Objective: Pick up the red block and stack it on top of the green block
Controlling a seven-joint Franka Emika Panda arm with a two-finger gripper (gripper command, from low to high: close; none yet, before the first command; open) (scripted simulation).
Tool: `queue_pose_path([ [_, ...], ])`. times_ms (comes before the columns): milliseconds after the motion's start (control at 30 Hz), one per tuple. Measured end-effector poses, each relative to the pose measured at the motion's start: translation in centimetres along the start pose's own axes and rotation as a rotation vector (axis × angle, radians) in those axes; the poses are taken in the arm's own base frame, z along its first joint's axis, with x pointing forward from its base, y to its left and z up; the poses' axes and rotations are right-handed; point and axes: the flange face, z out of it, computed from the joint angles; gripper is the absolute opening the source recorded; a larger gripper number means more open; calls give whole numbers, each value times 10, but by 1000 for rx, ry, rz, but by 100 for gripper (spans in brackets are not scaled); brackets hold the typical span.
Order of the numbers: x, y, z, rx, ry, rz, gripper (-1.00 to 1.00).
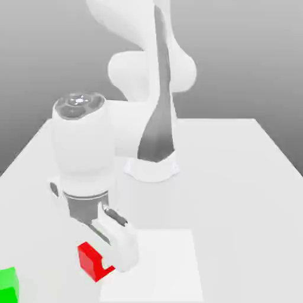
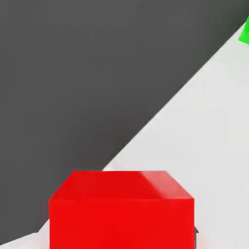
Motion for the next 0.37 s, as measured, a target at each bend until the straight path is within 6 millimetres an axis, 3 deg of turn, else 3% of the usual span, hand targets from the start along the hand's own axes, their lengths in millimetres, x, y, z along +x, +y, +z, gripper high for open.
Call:
queue_pose_path([
  [133, 95, -15, -7, 1, 1, 243, -100],
  [233, 115, -17, 31, 1, 2, 290, -100],
  [267, 116, -16, 41, 1, 3, 293, 100],
  [367, 116, -16, 41, 1, 3, 293, 100],
])
